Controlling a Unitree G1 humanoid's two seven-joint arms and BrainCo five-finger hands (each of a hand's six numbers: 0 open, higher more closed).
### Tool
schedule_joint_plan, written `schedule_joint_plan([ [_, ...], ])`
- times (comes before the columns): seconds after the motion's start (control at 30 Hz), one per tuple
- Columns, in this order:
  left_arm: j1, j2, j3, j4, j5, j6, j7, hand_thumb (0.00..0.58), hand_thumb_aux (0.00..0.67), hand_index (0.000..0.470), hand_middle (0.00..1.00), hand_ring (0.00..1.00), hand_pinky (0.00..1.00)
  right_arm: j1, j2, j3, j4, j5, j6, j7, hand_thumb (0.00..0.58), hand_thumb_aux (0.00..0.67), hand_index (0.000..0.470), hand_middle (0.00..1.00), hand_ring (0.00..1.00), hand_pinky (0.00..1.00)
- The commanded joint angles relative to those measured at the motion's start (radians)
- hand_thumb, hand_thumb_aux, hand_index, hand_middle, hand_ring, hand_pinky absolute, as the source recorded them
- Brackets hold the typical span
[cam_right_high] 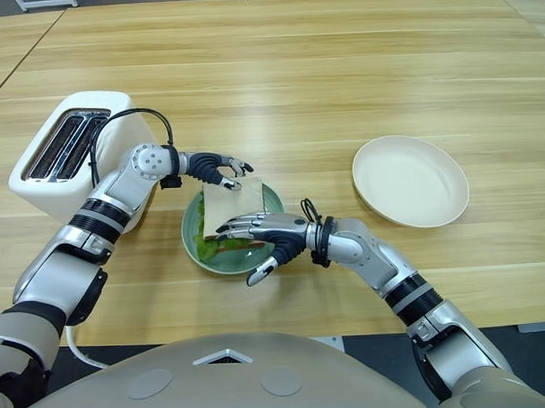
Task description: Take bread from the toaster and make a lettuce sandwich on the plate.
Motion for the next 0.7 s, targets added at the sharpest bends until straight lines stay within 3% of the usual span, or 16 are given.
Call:
schedule_joint_plan([
  [0.03, 0.008, 0.003, 0.108, -0.137, -0.042, 0.041, 0.083, 0.0, 0.0, 0.0, 0.0, 0.0, 0.0, 0.063, -0.063, 0.031, 0.109, -0.125, 0.12, 0.052, 0.0, 0.0, 0.0, 0.0, 0.0, 0.0],
  [0.2, 0.137, 0.094, 0.203, -0.393, -0.105, 0.15, 0.039, 0.0, 0.0, 0.0, 0.0, 0.0, 0.0, 0.024, -0.035, -0.08, 0.09, -0.09, 0.102, -0.087, 0.0, 0.0, 0.0, 0.0, 0.0, 0.0],
  [0.23, 0.174, 0.122, 0.22, -0.446, -0.118, 0.179, 0.02, 0.281, 0.189, 0.133, 0.0, 0.0, 0.0, 0.015, -0.034, -0.11, 0.085, -0.075, 0.095, -0.114, 0.0, 0.0, 0.0, 0.0, 0.0, 0.0],
  [0.27, 0.212, 0.153, 0.234, -0.497, -0.127, 0.195, 0.0, 0.494, 0.413, 0.289, 0.19, 0.19, 0.19, 0.009, -0.032, -0.14, 0.07, -0.05, 0.084, -0.132, 0.0, 0.0, 0.0, 0.0, 0.0, 0.0],
  [0.3, 0.251, 0.185, 0.246, -0.549, -0.139, 0.209, -0.02, 0.548, 0.512, 0.359, 0.5, 0.5, 0.5, 0.008, -0.028, -0.168, 0.046, -0.009, 0.069, -0.141, 0.0, 0.0, 0.0, 0.0, 0.0, 0.0],
  [0.33, 0.296, 0.22, 0.26, -0.604, -0.155, 0.214, -0.047, 0.58, 0.67, 0.47, 1.0, 1.0, 1.0, 0.015, -0.02, -0.191, 0.005, 0.061, 0.056, -0.133, 0.0, 0.0, 0.0, 0.0, 0.0, 0.0],
  [0.37, 0.34, 0.254, 0.271, -0.659, -0.173, 0.214, -0.076, 0.58, 0.67, 0.47, 1.0, 1.0, 1.0, 0.03, -0.017, -0.2, -0.049, 0.159, 0.042, -0.104, 0.0, 0.0, 0.0, 0.0, 0.0, 0.0],
  [0.4, 0.382, 0.285, 0.284, -0.708, -0.196, 0.212, -0.106, 0.58, 0.67, 0.47, 1.0, 1.0, 1.0, 0.048, -0.015, -0.203, -0.112, 0.267, 0.038, -0.072, 0.268, 0.179, 0.125, 0.0, 0.0, 0.0],
  [0.43, 0.425, 0.315, 0.292, -0.754, -0.227, 0.201, -0.142, 0.58, 0.67, 0.47, 1.0, 1.0, 1.0, 0.064, -0.015, -0.204, -0.174, 0.372, 0.047, -0.039, 0.447, 0.349, 0.245, 0.0, 0.0, 0.0],
  [0.47, 0.478, 0.351, 0.292, -0.797, -0.259, 0.175, -0.189, 0.58, 0.67, 0.47, 1.0, 1.0, 1.0, 0.076, -0.019, -0.205, -0.23, 0.475, 0.064, -0.007, 0.5, 0.42, 0.295, 0.2, 0.2, 0.2],
  [0.5, 0.521, 0.381, 0.29, -0.836, -0.289, 0.155, -0.228, 0.58, 0.67, 0.47, 1.0, 1.0, 1.0, 0.085, -0.022, -0.209, -0.271, 0.556, 0.083, 0.02, 0.574, 0.602, 0.422, 0.72, 0.72, 0.72],
  [0.53, 0.556, 0.4, 0.284, -0.871, -0.321, 0.145, -0.263, 0.58, 0.67, 0.47, 1.0, 1.0, 1.0, 0.092, -0.027, -0.216, -0.302, 0.622, 0.102, 0.041, 0.58, 0.657, 0.461, 0.8, 0.8, 0.8],
  [0.57, 0.585, 0.411, 0.272, -0.9, -0.339, 0.136, -0.287, 0.58, 0.67, 0.47, 1.0, 1.0, 1.0, 0.095, -0.033, -0.227, -0.32, 0.669, 0.122, 0.06, 0.58, 0.67, 0.47, 1.0, 1.0, 1.0],
  [0.63, 0.615, 0.409, 0.242, -0.937, -0.343, 0.134, -0.3, 0.58, 0.67, 0.47, 1.0, 1.0, 1.0, 0.104, -0.051, -0.253, -0.332, 0.706, 0.159, 0.094, 0.58, 0.67, 0.47, 1.0, 1.0, 1.0],
  [0.7, 0.633, 0.385, 0.192, -0.957, -0.303, 0.142, -0.285, 0.58, 0.67, 0.47, 1.0, 1.0, 1.0, 0.124, -0.097, -0.255, -0.297, 0.623, 0.175, 0.138, 0.58, 0.67, 0.47, 1.0, 1.0, 1.0],
])
